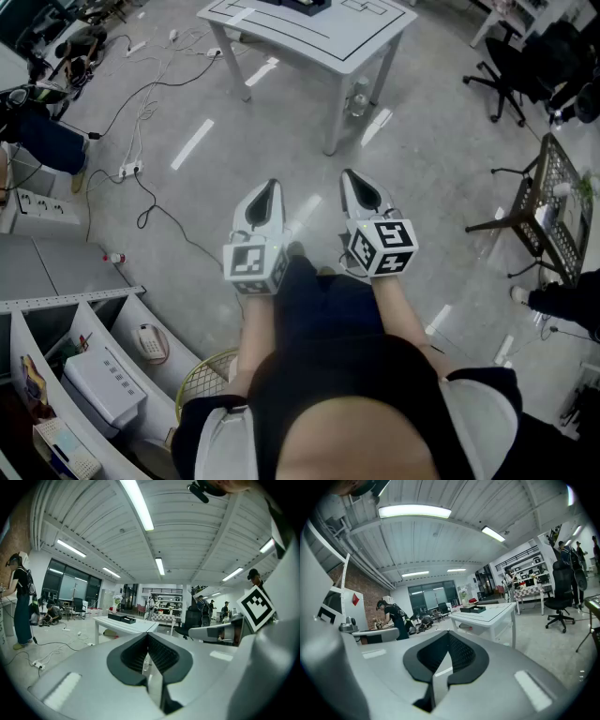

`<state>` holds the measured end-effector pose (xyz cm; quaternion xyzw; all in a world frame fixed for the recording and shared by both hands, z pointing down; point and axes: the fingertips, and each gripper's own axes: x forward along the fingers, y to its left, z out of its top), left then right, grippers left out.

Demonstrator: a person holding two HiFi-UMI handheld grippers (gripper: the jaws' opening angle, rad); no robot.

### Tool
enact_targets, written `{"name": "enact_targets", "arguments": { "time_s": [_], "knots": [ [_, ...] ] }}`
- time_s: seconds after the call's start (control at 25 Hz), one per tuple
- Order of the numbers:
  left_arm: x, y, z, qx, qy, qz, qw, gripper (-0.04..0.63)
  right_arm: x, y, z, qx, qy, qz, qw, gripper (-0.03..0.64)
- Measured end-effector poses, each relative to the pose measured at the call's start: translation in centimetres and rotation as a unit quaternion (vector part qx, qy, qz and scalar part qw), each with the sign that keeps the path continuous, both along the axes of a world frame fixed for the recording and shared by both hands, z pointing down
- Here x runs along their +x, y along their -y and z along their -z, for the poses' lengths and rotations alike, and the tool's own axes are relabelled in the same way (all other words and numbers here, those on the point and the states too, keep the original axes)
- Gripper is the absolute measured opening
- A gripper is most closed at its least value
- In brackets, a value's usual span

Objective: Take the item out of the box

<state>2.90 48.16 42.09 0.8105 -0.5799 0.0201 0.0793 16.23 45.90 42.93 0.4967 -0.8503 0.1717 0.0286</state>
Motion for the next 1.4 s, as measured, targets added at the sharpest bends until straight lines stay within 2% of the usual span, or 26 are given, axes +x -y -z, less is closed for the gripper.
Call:
{"name": "enact_targets", "arguments": {
  "time_s": [0.44, 0.56, 0.88, 1.4],
  "knots": [
    [0.7, -1.1, 0.8, -0.009, -0.005, 0.002, 0.9999, 0.011, 0.6, -0.6, 0.0, 0.001, 0.001, -0.012, 1.0, 0.002],
    [0.3, -1.2, 0.3, -0.008, 0.008, 0.008, 0.9999, 0.011, 0.4, -0.6, 0.2, 0.005, 0.004, -0.01, 1.0, 0.002],
    [0.5, -1.1, 0.0, -0.013, 0.003, 0.008, 0.9999, 0.011, -0.3, -0.8, -0.5, -0.004, -0.005, 0.006, 1.0, 0.002],
    [-0.4, 2.9, 0.1, -0.017, 0.005, 0.021, 0.9996, 0.011, -0.5, 3.5, -0.3, -0.002, -0.009, 0.008, 1.0, 0.002]
  ]
}}
